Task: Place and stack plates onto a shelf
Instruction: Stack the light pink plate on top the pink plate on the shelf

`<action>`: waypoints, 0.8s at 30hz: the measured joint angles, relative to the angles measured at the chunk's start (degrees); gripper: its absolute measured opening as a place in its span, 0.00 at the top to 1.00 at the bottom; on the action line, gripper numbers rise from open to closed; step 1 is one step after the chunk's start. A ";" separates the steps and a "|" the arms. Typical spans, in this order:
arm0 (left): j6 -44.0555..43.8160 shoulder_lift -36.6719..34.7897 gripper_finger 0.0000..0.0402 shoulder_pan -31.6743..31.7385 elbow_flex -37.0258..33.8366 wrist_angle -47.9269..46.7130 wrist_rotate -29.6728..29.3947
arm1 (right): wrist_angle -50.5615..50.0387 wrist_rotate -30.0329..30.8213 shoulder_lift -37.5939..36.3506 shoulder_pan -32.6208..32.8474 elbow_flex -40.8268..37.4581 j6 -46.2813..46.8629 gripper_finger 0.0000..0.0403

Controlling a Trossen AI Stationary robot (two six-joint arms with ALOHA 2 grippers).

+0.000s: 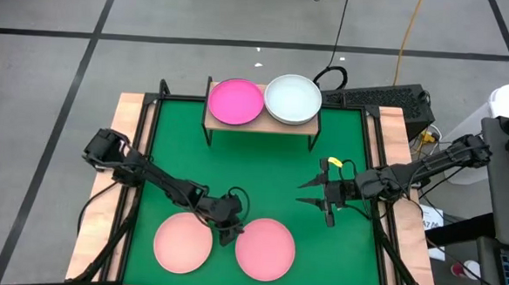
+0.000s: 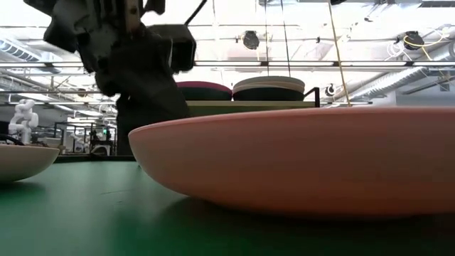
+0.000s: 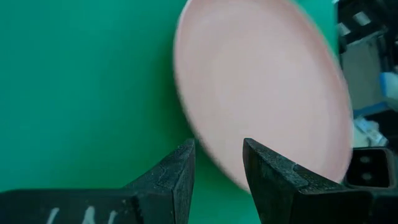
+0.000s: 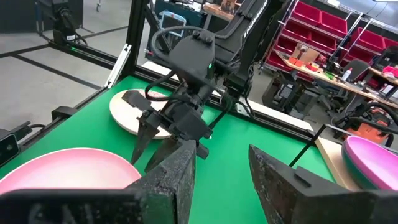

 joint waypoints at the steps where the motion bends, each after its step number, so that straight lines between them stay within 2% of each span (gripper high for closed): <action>1: -0.42 0.66 0.65 0.03 -0.01 0.03 0.16 | 0.00 0.00 0.00 0.00 0.00 0.00 0.68; 5: -1.31 3.33 0.65 0.61 0.50 0.89 2.95 | 0.01 0.00 -0.01 0.00 0.00 0.22 0.68; 12: 0.46 7.17 0.65 0.80 4.34 0.71 4.02 | 0.00 0.00 -0.02 0.00 0.00 0.22 0.68; 20: 1.49 7.86 0.65 1.60 5.26 0.38 5.01 | -0.32 0.00 -0.02 0.00 0.00 0.85 0.68; 24: 2.25 7.83 0.71 1.62 5.26 0.19 5.01 | -0.44 0.00 -0.02 0.00 0.00 0.85 0.68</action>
